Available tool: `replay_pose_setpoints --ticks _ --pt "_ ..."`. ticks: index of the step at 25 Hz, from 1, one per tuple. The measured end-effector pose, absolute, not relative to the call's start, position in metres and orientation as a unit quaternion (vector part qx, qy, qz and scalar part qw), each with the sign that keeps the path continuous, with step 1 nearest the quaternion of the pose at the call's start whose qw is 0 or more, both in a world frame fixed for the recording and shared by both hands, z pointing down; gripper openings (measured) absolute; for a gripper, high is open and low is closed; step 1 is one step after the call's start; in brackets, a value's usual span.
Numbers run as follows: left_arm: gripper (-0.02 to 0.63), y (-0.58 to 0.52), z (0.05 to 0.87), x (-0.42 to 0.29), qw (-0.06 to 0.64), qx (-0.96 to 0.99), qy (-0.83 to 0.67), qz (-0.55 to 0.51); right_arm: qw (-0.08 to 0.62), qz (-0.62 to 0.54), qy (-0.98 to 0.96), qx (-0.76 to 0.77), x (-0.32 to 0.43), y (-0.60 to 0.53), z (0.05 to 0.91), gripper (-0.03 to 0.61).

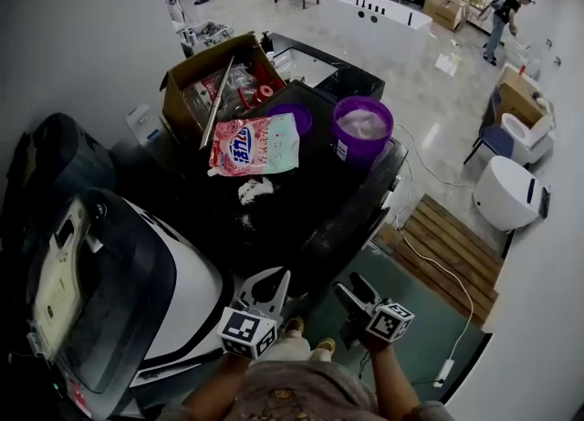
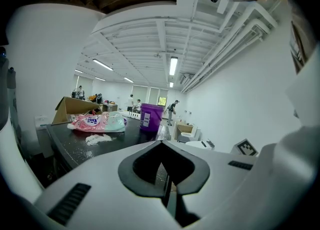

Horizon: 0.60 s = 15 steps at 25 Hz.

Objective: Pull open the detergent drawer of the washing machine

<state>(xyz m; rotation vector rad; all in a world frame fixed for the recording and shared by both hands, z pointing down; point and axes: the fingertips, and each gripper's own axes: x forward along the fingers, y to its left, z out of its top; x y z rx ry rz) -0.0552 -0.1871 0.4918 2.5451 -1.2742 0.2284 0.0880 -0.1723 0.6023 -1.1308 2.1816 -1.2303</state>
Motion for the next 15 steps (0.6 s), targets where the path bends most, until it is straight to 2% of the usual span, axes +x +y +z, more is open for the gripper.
replay_pose_setpoints --ticks 7,15 --pt "0.02 -0.187 0.499 -0.062 0.154 0.879 -0.442 0.089 0.229 -0.495 0.759 -0.355 0.068 -0.187 0.633 0.431" --pt "0.02 -0.185 0.507 -0.07 0.166 0.874 -0.446 0.097 0.254 -0.491 0.774 -0.307 0.045 -0.204 0.64 0.433"
